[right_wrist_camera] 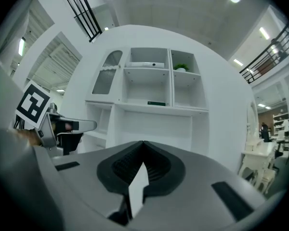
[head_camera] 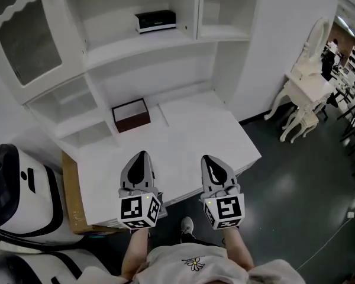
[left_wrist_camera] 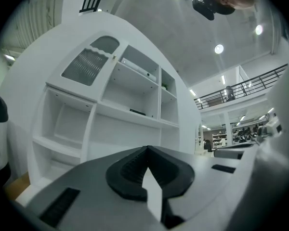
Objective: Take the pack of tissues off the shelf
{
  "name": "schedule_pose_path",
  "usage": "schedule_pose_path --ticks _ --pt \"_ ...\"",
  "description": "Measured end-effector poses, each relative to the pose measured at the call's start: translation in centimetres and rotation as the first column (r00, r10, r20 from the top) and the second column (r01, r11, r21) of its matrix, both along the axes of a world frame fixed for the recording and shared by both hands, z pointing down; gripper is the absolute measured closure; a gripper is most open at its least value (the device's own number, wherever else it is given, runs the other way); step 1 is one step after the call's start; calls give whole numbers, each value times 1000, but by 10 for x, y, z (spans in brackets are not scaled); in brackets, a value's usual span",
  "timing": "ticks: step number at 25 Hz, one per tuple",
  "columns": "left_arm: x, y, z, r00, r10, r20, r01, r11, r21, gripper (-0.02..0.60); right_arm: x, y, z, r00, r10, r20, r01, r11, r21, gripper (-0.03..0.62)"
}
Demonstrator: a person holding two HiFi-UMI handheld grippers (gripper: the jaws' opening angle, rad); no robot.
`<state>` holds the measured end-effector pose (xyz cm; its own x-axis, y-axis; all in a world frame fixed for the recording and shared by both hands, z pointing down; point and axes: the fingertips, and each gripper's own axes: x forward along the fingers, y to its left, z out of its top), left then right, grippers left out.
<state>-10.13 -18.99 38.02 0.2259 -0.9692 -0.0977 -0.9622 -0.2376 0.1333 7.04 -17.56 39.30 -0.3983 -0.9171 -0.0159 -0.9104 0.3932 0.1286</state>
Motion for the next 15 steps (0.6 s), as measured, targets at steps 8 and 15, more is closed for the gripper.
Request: schedule_pose_path --ticks 8,15 --pt "26 -80 6 999 -37 27 39 997 -62 581 13 -84 -11 998 -65 0 65 998 18 591" --pt "32 -99 -5 999 -37 38 39 998 -54 581 13 -110 -19 997 -72 27 72 997 27 591"
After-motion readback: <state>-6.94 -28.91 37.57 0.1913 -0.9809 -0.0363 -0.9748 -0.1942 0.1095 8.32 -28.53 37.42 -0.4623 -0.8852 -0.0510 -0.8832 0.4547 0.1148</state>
